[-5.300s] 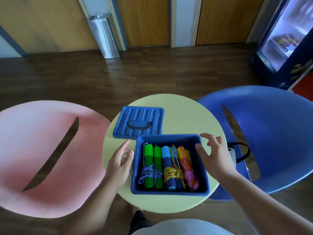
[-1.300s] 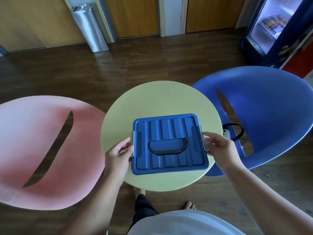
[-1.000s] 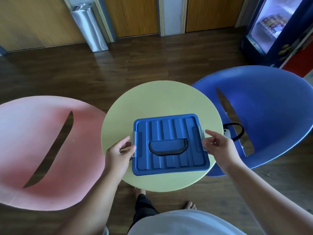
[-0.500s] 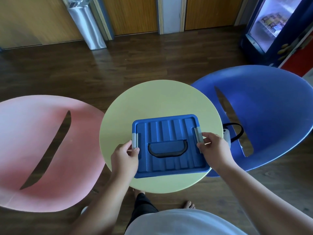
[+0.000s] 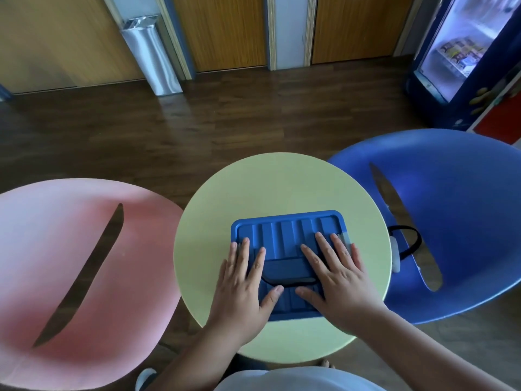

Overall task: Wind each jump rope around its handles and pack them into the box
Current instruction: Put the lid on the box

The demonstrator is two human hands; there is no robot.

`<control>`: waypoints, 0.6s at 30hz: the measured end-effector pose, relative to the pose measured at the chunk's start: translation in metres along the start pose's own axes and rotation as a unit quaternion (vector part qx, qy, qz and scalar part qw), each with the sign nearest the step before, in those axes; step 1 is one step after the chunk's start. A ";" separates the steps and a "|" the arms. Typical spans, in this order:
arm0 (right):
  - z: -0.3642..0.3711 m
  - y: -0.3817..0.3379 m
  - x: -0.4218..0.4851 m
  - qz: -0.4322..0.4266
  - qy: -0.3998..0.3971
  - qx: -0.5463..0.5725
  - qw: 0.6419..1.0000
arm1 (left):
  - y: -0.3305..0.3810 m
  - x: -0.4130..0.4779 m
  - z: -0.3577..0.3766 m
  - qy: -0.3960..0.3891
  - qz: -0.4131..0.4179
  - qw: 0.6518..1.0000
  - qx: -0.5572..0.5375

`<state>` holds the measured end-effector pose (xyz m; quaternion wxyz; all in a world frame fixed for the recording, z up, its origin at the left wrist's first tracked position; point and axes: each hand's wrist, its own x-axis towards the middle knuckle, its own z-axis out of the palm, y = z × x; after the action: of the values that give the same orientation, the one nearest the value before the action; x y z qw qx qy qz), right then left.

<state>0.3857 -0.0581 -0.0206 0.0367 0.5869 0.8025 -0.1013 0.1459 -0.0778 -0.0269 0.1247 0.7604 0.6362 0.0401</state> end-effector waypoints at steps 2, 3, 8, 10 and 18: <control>-0.008 0.001 0.020 0.004 -0.002 0.011 1.000 | -0.009 0.020 -0.003 0.008 0.000 1.000 -0.015; -0.013 0.002 0.031 0.007 -0.003 0.017 1.000 | -0.013 0.031 -0.005 0.009 -0.001 1.000 -0.026; -0.035 0.005 0.095 0.026 -0.011 0.011 1.000 | -0.034 0.095 -0.019 0.009 -0.008 0.999 -0.042; -0.039 0.008 0.118 0.030 -0.007 0.012 0.999 | -0.041 0.118 -0.024 0.013 -0.009 0.999 -0.042; -0.045 0.012 0.154 0.035 -0.010 -0.005 0.999 | -0.051 0.154 -0.033 0.011 -0.010 0.999 -0.044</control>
<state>0.3520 0.0983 -0.0051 0.0509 0.6136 0.7813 -0.1021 0.1184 0.0852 -0.0229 0.1508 0.7472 0.6429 0.0752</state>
